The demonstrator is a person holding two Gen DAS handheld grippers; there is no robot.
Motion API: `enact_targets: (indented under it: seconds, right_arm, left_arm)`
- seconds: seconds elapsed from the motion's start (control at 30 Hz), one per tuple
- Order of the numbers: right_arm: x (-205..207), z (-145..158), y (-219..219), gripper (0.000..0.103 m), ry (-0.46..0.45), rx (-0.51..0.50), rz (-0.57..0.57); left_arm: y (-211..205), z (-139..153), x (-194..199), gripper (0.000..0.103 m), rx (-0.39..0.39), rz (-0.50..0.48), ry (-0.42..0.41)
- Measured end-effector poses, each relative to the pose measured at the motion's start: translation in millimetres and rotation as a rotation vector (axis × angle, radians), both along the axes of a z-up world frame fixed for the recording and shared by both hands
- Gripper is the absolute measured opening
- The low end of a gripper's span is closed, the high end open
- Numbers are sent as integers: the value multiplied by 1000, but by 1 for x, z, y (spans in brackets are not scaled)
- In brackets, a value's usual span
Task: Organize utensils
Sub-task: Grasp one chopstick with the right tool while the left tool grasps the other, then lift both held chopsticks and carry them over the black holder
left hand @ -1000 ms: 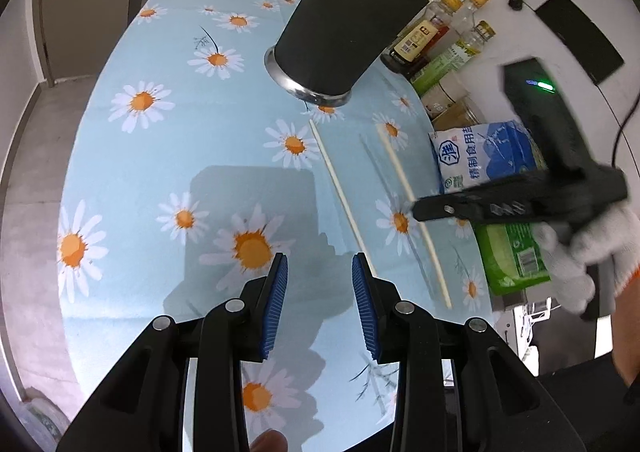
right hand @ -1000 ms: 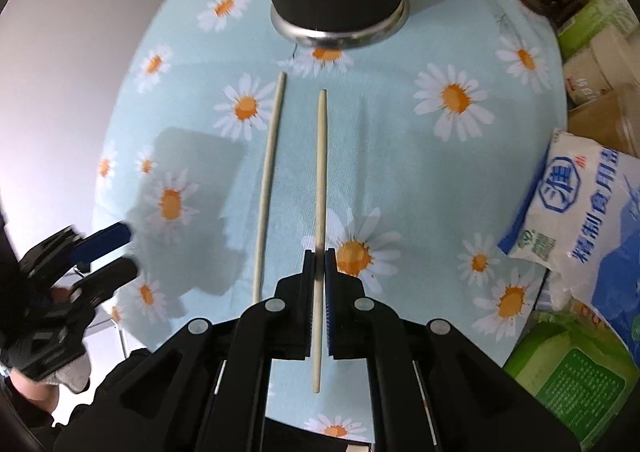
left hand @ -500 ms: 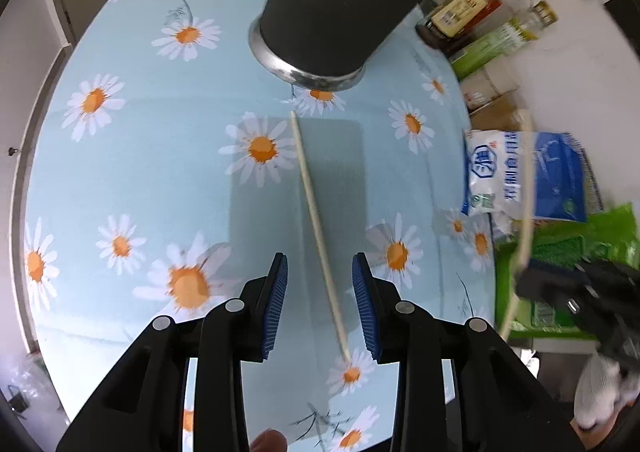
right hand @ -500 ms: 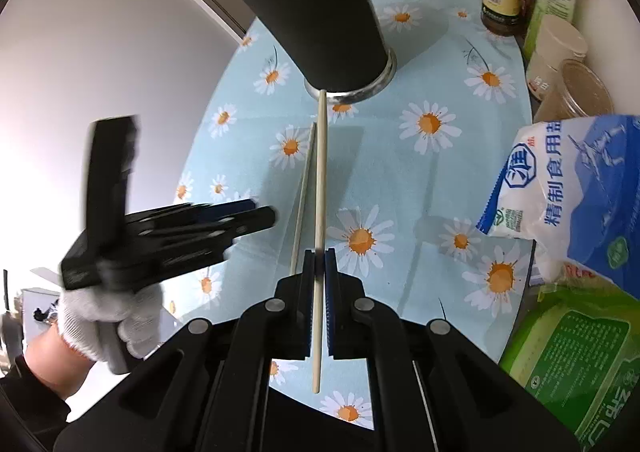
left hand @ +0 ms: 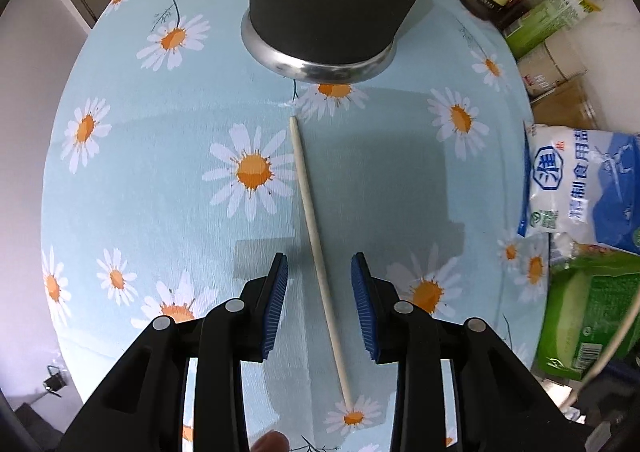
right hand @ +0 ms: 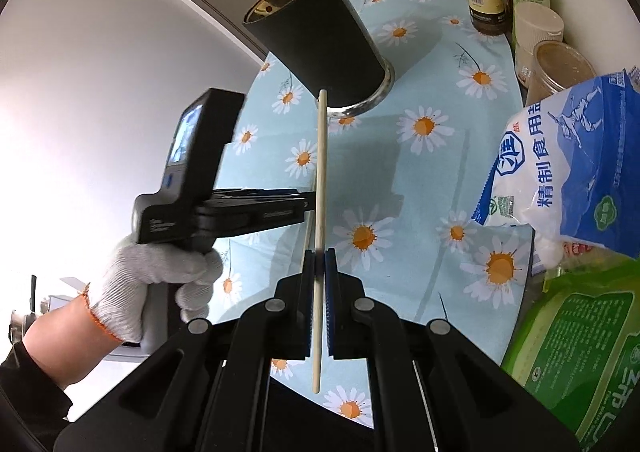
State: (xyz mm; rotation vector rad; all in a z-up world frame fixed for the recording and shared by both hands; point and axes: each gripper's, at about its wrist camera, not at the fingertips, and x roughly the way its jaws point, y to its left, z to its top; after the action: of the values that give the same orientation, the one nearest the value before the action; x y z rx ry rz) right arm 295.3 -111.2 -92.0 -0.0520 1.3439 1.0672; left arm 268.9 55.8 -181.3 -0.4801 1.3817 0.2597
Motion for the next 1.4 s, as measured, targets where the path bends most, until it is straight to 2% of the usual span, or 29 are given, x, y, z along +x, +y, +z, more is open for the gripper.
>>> enact_targets:
  seconds: [0.23,0.37,0.77,1.23,1.4]
  right_arm:
    - [1,0,-5,6,22,31,6]
    - [2,-1,-5,6,25,33,10]
    - [3,-9,6,6,51,43,12]
    - [1,-25,42,6,54,6,23]
    - [0,-18,52,6,37,10,32]
  left_arm:
    - [-8,-4,9,23,75,-13,44]
    - [-11,-5,11,7,107,-2,45]
    - [14,-4,-11,4,40,12,-2]
    - [18,55,-69,4,109,-27,-193]
    - [11,77,-84,4,123,-20,-268]
